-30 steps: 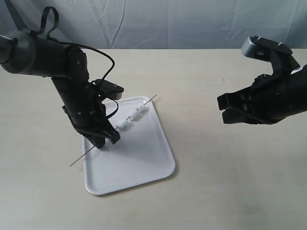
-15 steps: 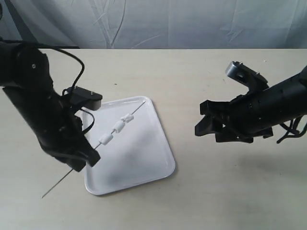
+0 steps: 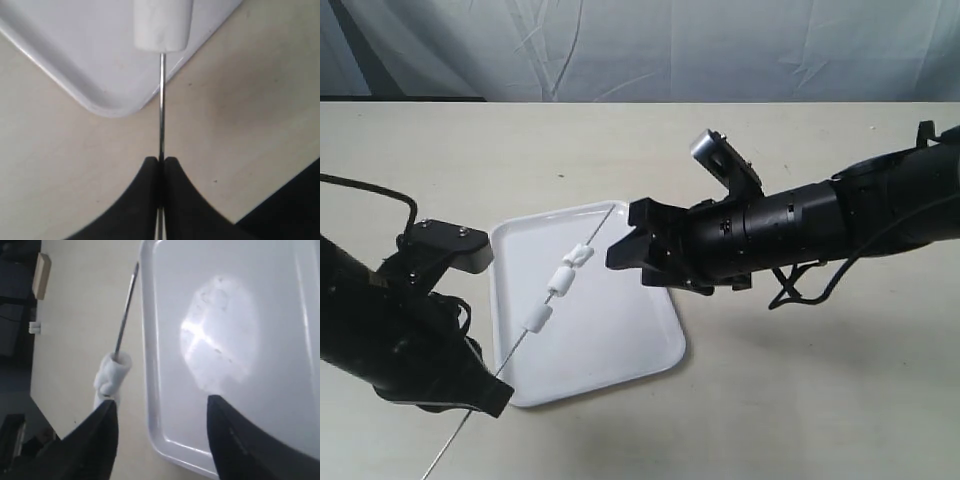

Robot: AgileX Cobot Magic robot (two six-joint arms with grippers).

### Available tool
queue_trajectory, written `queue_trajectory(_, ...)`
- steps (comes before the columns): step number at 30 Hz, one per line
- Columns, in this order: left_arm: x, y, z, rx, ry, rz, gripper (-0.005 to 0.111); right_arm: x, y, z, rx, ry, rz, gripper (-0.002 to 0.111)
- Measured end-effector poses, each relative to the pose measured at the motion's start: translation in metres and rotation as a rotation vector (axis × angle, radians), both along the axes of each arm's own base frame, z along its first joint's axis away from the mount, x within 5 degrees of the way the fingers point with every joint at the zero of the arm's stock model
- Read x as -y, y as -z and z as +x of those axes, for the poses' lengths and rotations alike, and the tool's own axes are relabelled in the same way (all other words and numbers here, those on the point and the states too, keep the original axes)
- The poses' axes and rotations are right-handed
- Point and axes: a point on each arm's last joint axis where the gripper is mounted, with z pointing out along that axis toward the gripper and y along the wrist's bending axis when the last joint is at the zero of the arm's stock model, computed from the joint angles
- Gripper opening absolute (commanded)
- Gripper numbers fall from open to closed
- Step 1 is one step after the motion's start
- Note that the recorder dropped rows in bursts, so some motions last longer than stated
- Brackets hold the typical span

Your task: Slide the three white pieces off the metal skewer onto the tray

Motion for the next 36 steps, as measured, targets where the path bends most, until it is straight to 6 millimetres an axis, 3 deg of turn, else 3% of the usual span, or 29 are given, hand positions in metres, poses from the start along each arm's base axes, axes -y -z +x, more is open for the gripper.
queue_trajectory(13, 0.003, -0.013, -0.011, 0.027, -0.05, -0.15, 0.0, -0.01, -0.018, 0.009, 0.037, -0.034, 0.085, 0.049)
queue_trajectory(30, 0.009, -0.017, -0.011, 0.029, -0.03, -0.226, 0.0, -0.013, -0.021, 0.005, 0.028, -0.068, 0.123, 0.048)
queue_trajectory(36, 0.009, -0.017, -0.013, 0.011, -0.023, -0.231, 0.0, -0.016, -0.03, 0.009, 0.052, -0.088, 0.154, 0.027)
